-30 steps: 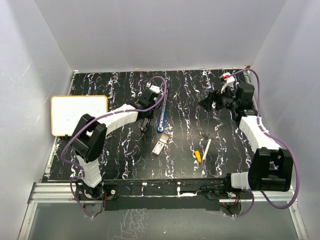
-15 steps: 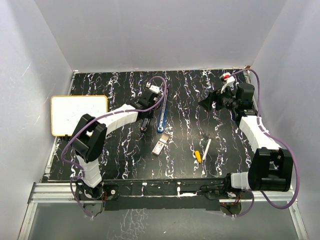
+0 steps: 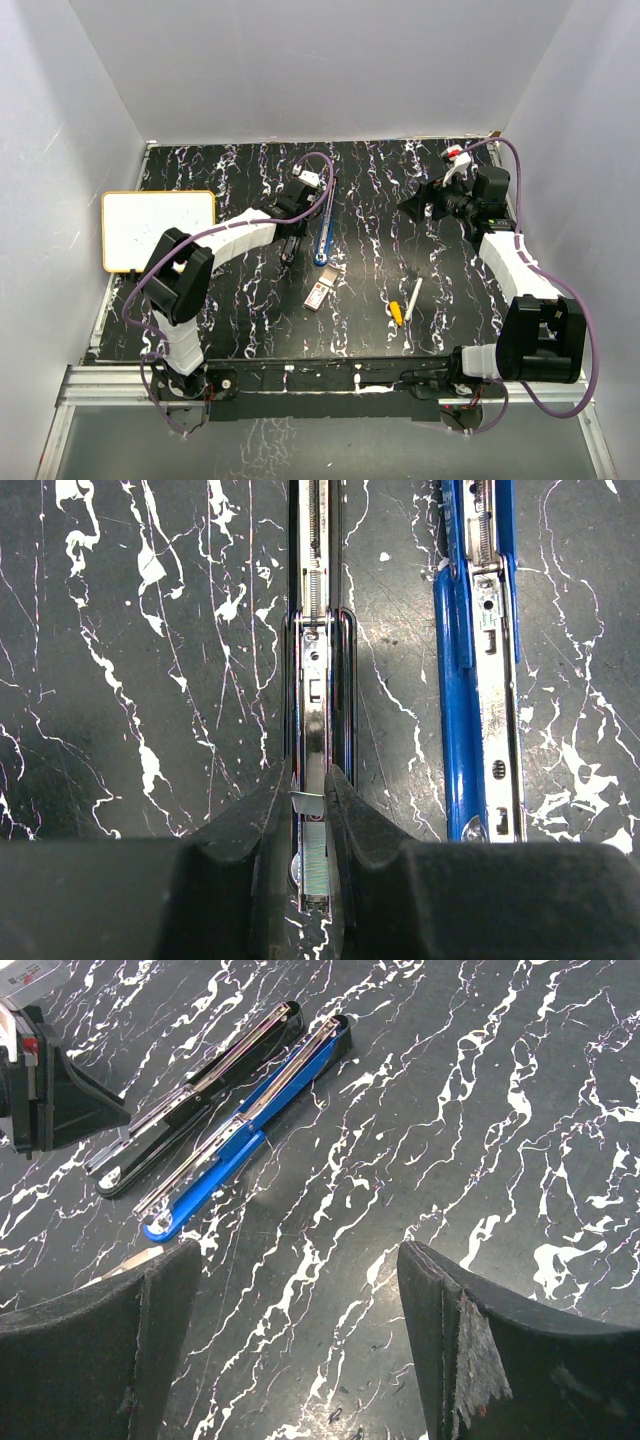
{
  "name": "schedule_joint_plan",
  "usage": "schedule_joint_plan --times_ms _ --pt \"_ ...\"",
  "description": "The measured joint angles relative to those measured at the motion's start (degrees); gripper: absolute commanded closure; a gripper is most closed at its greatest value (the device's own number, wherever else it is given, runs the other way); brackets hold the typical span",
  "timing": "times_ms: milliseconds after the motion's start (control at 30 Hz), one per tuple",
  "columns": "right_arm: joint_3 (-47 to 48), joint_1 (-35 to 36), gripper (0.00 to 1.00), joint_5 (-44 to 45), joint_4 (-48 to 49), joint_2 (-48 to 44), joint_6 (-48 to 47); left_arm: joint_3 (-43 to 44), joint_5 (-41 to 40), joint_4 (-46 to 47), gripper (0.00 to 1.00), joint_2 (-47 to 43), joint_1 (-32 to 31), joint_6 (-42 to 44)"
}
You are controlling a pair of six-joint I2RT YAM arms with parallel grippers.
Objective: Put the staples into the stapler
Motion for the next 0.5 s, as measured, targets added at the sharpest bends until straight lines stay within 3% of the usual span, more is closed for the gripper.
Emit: schedule_joint_plan --times_ms 500 --pt "-0.7 0.0 0.18 -0.2 0.1 0.0 0.0 0.0 0.3 0.8 1.00 0.7 0.0 0.7"
